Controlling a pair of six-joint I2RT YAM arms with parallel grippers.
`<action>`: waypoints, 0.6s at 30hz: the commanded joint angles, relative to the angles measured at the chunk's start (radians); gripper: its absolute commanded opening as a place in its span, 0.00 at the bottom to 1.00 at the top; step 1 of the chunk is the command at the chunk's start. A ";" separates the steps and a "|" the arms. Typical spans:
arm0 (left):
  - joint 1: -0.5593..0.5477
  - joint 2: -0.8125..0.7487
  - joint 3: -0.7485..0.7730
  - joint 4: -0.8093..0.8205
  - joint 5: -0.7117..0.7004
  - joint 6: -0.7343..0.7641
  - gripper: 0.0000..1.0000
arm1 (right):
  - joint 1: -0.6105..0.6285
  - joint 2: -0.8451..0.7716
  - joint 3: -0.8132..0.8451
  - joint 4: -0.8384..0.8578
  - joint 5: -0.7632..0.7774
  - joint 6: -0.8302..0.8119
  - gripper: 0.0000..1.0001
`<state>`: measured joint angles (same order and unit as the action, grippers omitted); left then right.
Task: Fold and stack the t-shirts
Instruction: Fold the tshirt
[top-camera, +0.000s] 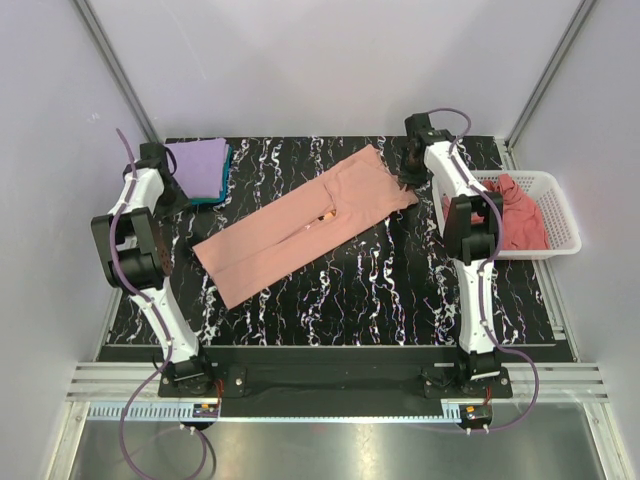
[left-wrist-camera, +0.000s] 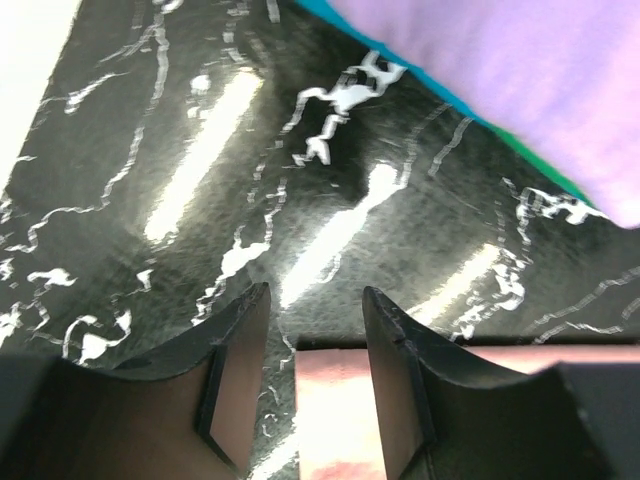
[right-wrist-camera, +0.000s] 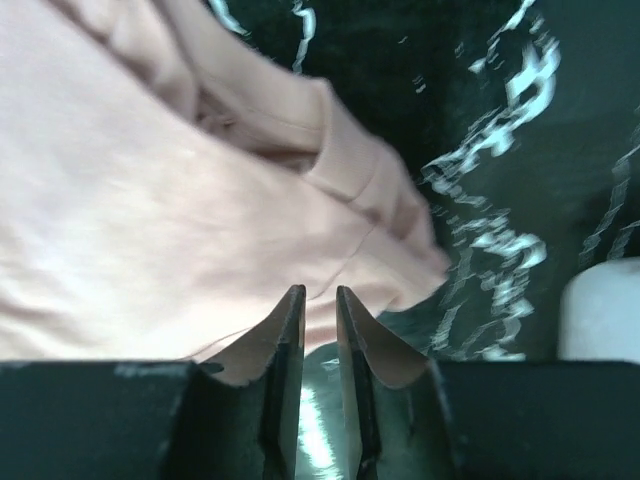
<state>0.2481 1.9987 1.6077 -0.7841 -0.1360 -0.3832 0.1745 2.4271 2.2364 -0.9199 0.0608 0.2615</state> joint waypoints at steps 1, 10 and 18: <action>-0.003 0.003 -0.008 0.065 0.090 0.032 0.46 | 0.006 -0.098 -0.027 -0.001 -0.088 0.244 0.26; -0.030 0.048 -0.035 -0.030 0.004 0.032 0.42 | 0.036 -0.082 -0.176 0.174 -0.112 0.343 0.28; -0.032 -0.020 -0.161 -0.064 0.025 -0.074 0.38 | 0.028 0.044 -0.002 0.069 -0.099 0.061 0.30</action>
<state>0.2161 2.0441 1.4982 -0.8162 -0.1146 -0.3943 0.2054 2.4443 2.1578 -0.8371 -0.0364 0.4675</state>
